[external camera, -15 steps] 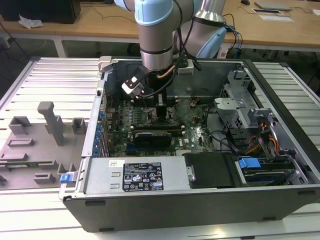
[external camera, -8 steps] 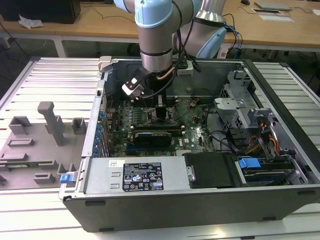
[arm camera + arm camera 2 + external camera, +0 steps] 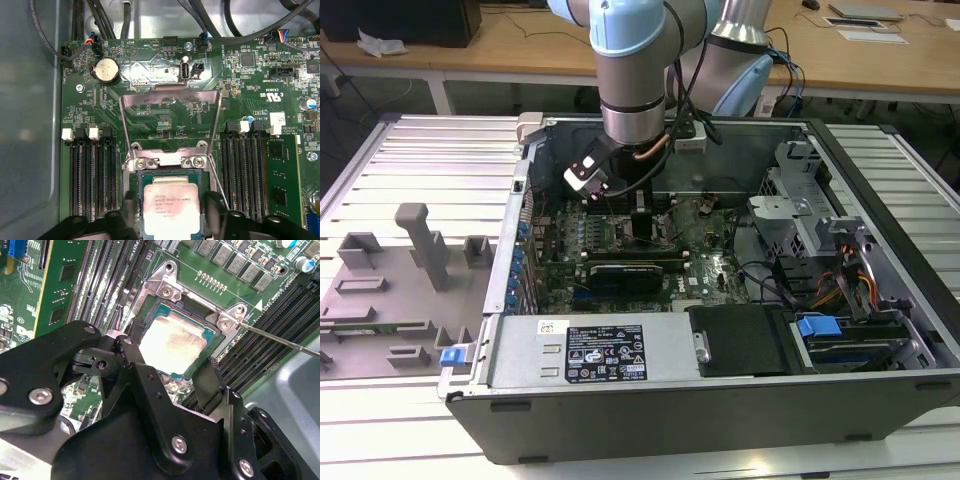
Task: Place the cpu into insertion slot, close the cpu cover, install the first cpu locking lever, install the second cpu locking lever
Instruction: 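Place the cpu into insertion slot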
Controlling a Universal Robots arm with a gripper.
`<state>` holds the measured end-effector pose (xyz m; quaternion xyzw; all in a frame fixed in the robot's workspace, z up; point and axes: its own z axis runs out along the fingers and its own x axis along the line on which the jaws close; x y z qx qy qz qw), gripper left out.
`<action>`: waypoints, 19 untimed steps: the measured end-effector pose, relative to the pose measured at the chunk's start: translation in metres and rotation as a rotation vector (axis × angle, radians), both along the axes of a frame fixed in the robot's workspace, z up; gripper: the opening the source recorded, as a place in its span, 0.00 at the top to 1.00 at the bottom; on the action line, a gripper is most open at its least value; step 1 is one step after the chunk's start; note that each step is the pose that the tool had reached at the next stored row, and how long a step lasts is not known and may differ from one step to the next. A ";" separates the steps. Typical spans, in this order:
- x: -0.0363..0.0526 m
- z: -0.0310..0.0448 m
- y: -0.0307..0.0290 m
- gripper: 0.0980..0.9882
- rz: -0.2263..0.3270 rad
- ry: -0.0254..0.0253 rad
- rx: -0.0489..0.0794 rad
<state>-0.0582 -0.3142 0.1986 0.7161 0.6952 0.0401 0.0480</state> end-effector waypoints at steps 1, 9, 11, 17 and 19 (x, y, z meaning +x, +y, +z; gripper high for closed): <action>0.0000 0.0000 0.0000 0.36 0.000 0.0001 0.000; 0.0000 0.0111 0.0000 0.36 0.000 -0.0001 0.000; 0.0000 0.0114 0.0000 0.36 0.000 0.0000 0.000; 0.0000 0.0121 0.0000 0.52 0.000 0.0000 0.000; 0.0000 0.0124 0.0000 0.65 0.000 0.0000 0.000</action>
